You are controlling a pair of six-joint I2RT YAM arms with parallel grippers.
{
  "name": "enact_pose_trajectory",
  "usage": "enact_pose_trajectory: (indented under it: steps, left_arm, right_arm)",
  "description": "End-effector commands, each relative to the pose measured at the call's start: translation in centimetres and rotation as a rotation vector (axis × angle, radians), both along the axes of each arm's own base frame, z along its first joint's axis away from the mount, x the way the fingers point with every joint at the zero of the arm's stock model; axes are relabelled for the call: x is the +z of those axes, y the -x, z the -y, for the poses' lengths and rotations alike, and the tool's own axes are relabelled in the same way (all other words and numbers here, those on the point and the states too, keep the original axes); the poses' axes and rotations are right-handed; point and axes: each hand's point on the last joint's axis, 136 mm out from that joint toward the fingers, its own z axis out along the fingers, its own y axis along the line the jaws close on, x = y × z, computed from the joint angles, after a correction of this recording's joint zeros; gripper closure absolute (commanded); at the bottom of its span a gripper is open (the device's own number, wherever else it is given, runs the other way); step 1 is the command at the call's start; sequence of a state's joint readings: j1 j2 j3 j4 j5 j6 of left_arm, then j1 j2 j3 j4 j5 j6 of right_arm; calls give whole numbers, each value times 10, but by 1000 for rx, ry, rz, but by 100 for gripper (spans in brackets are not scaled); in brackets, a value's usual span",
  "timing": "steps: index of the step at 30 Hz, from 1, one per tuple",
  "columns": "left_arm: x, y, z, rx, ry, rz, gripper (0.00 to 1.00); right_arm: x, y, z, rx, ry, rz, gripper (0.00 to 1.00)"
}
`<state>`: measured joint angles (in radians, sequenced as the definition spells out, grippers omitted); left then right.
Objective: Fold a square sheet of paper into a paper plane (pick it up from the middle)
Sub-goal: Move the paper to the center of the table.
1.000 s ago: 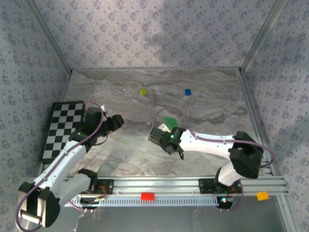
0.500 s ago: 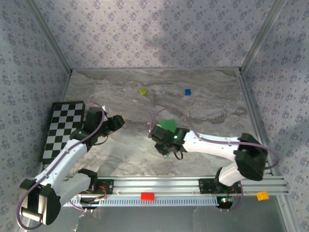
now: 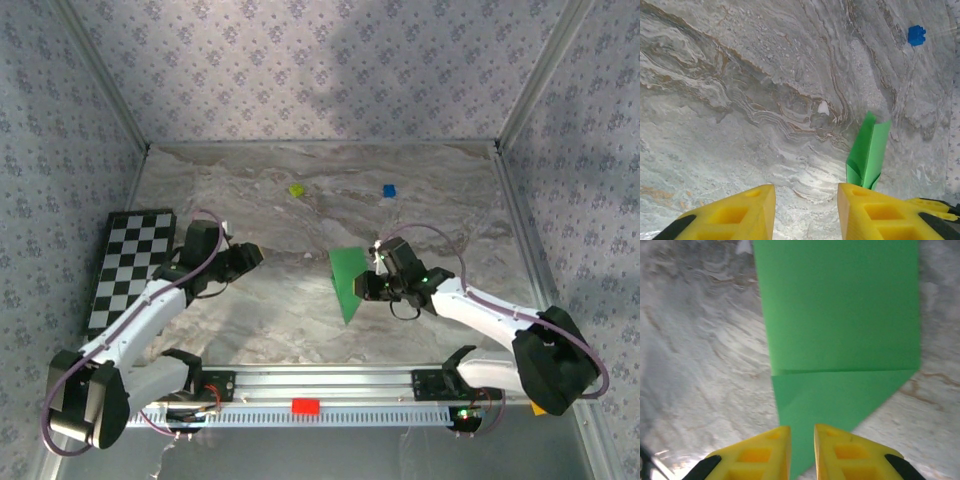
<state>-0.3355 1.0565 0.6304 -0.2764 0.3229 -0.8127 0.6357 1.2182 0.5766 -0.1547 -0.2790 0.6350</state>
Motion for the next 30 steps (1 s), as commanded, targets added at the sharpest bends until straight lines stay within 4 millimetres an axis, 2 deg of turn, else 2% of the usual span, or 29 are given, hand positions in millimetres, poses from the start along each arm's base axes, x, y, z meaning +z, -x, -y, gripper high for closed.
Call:
enact_pose_trajectory:
  steps: [1,13,19,30]
  left_arm:
    - [5,-3,8,-25,44,9,65]
    - [-6,0,11,-45,48,-18,66]
    - [-4,-3,15,-62,58,-23,67]
    - [-4,-1,15,-65,62,-24,68]
  right_arm:
    - [7,0,-17,23,-106,-43,81]
    - [-20,-3,-28,31,-116,-139,84]
    - [-36,-4,-30,17,-108,-181,86]
    - [-71,6,-40,0,-79,-285,90]
